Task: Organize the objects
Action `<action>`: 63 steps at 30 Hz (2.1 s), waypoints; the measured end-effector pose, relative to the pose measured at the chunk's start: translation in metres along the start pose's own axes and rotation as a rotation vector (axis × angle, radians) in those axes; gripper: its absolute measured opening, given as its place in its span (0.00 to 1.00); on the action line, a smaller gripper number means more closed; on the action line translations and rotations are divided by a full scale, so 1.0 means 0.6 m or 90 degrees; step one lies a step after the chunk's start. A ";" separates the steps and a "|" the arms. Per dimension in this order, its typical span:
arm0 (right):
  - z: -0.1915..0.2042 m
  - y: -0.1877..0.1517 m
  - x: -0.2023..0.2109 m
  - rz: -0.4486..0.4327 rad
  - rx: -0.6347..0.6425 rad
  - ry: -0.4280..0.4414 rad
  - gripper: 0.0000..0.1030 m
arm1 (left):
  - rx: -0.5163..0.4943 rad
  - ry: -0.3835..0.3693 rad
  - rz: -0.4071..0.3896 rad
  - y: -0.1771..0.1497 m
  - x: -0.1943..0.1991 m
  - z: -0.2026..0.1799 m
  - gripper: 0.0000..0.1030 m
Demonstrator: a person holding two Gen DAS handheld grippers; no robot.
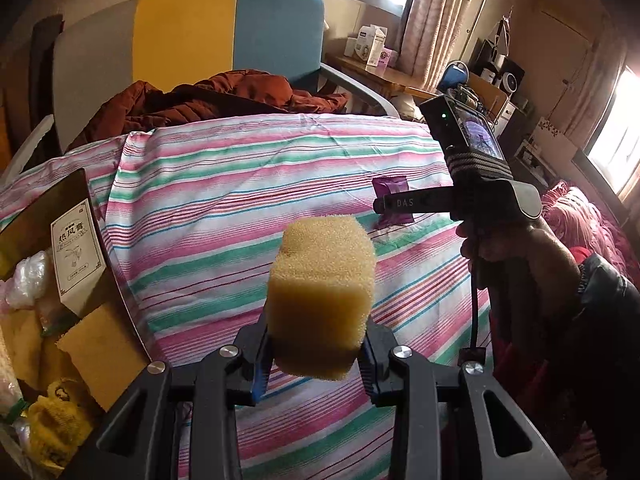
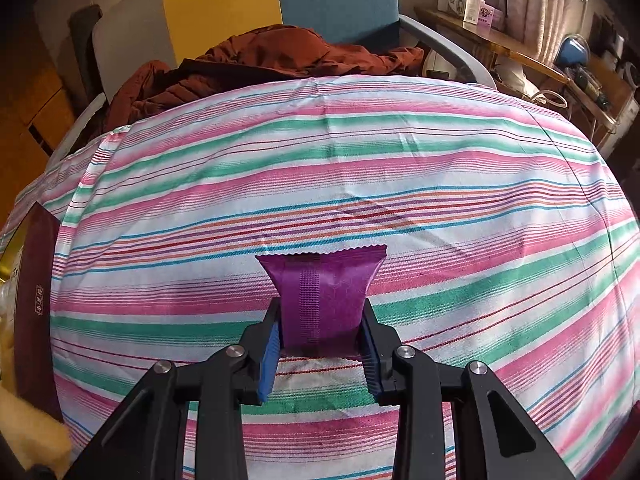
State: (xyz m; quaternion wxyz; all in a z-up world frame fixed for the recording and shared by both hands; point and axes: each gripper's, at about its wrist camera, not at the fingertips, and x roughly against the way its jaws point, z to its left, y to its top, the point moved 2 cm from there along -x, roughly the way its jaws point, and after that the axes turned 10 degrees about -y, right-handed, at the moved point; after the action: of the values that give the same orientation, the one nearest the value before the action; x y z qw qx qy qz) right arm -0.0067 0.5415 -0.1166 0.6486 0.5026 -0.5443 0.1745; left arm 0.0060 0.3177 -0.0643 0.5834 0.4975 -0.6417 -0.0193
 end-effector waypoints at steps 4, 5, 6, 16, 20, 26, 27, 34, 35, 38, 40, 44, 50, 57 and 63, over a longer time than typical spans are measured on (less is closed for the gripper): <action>0.003 -0.002 -0.010 0.010 0.007 -0.012 0.34 | -0.036 0.011 0.026 -0.010 -0.031 -0.016 0.34; 0.000 -0.003 -0.014 0.016 0.004 -0.012 0.34 | -0.041 0.014 0.039 -0.015 -0.044 -0.018 0.34; -0.002 -0.003 -0.017 0.021 0.000 -0.008 0.34 | -0.043 0.016 0.047 -0.020 -0.053 -0.018 0.34; -0.011 -0.004 -0.026 0.027 -0.025 0.025 0.48 | -0.026 0.013 0.096 -0.044 -0.100 -0.001 0.34; 0.001 -0.007 -0.026 0.024 -0.017 0.052 0.70 | -0.022 0.010 0.095 -0.045 -0.100 0.000 0.34; 0.005 -0.006 -0.026 0.044 -0.017 0.064 0.81 | 0.003 -0.010 0.094 -0.044 -0.100 0.010 0.34; 0.002 -0.008 -0.025 0.047 -0.021 0.066 0.81 | 0.003 -0.011 0.093 -0.043 -0.102 0.010 0.34; 0.011 -0.010 -0.028 0.073 0.010 0.005 0.90 | 0.023 -0.025 0.089 -0.042 -0.102 0.018 0.34; 0.011 -0.013 -0.030 0.077 0.008 0.006 0.92 | 0.025 -0.027 0.089 -0.042 -0.103 0.018 0.34; -0.002 -0.014 -0.027 0.078 -0.025 0.032 0.92 | 0.021 -0.023 0.088 -0.041 -0.104 0.016 0.34; -0.020 -0.012 -0.025 0.078 -0.071 0.067 0.92 | 0.021 -0.023 0.087 -0.041 -0.104 0.016 0.34; -0.039 -0.012 -0.024 0.075 -0.123 0.097 0.89 | 0.024 -0.026 0.085 -0.041 -0.104 0.018 0.34; -0.016 -0.003 -0.030 0.062 -0.086 0.035 0.67 | 0.025 -0.030 0.084 -0.041 -0.102 0.018 0.34; -0.036 0.001 -0.031 0.061 -0.108 0.048 0.61 | 0.025 -0.025 0.084 -0.042 -0.102 0.017 0.34; -0.050 0.004 -0.027 0.069 -0.172 0.113 0.93 | 0.018 -0.018 0.085 -0.043 -0.103 0.013 0.34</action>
State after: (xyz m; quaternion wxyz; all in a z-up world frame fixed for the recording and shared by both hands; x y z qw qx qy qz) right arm 0.0019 0.5729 -0.1267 0.7454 0.3635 -0.5296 0.1784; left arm 0.0052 0.3414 -0.1276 0.5672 0.4614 -0.6818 0.0219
